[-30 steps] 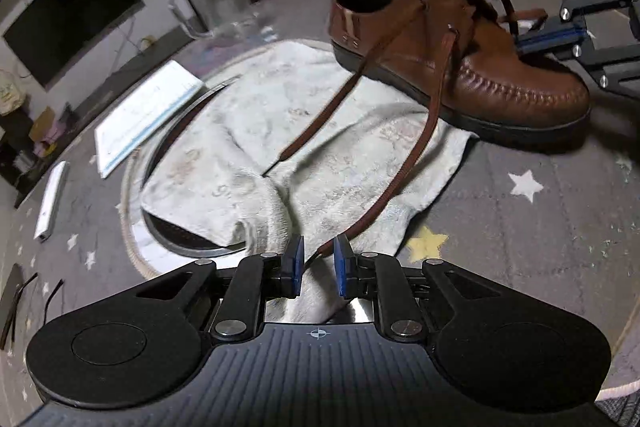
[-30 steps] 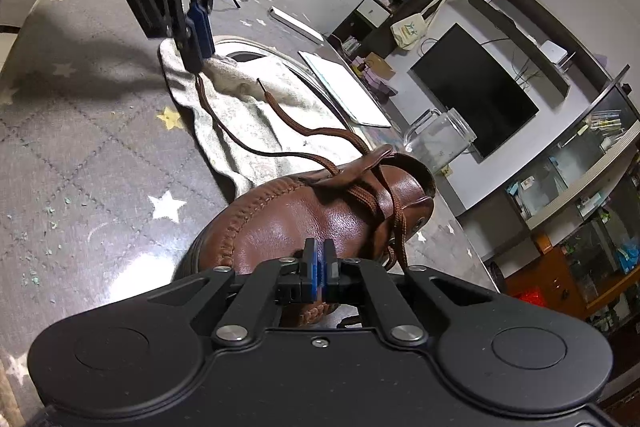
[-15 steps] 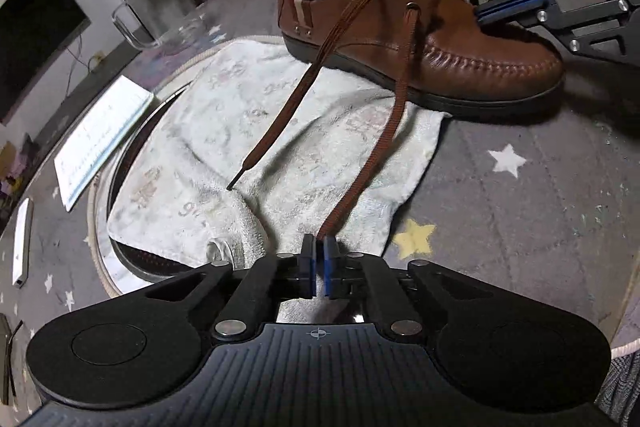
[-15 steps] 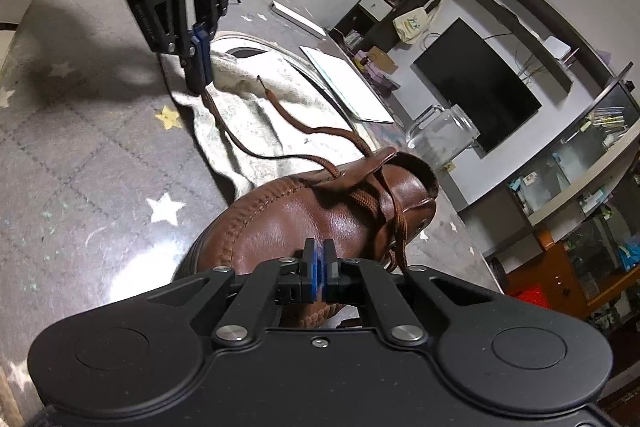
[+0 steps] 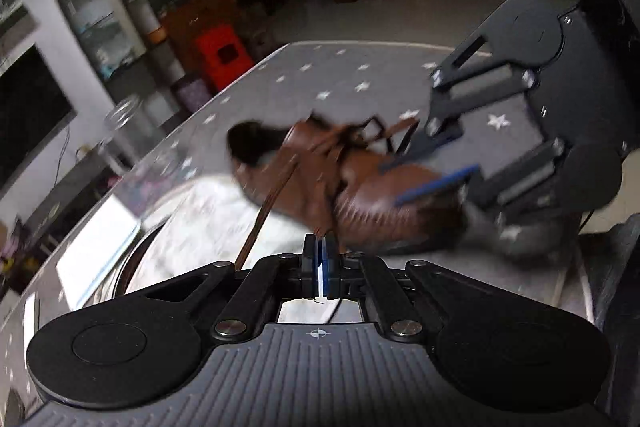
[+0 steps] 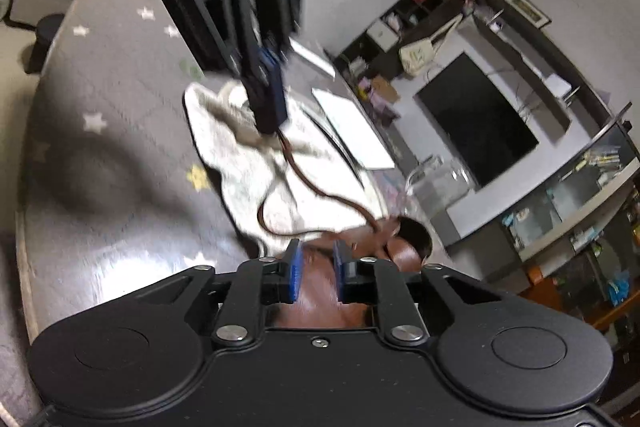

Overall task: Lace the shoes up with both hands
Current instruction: 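Grasp the eyelet flap with the left gripper while the right brings the lace tip to it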

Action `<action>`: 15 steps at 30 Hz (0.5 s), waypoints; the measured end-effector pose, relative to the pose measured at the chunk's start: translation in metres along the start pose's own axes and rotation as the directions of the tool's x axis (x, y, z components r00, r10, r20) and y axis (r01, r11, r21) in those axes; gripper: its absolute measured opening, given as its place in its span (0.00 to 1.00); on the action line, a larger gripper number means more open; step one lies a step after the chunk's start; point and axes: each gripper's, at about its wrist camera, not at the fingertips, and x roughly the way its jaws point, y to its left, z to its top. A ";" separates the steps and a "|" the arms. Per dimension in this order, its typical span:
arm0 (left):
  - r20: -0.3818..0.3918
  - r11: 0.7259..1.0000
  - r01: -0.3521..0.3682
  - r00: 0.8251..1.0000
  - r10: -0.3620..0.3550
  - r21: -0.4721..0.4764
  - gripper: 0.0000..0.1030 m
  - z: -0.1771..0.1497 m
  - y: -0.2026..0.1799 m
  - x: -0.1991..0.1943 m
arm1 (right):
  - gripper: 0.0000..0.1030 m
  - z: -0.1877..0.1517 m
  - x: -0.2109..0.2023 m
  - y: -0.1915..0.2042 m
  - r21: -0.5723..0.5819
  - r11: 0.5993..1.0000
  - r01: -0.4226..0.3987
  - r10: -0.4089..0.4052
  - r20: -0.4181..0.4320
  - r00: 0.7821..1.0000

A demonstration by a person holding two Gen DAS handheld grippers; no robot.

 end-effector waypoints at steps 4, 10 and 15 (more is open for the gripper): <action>-0.013 0.999 0.012 1.000 -0.011 0.043 0.02 0.020 -0.009 0.016 | 0.16 -0.007 0.002 -0.007 0.000 1.000 -0.007 0.007 0.038 0.999; -0.036 0.997 0.029 0.999 -0.027 0.071 0.02 0.038 -0.015 0.029 | 0.16 -0.020 0.005 -0.019 0.018 0.999 -0.029 0.027 0.093 0.995; -0.056 0.994 0.039 0.998 -0.034 0.100 0.02 0.046 -0.022 0.037 | 0.16 -0.029 0.011 -0.026 0.053 0.998 -0.044 0.036 0.135 0.990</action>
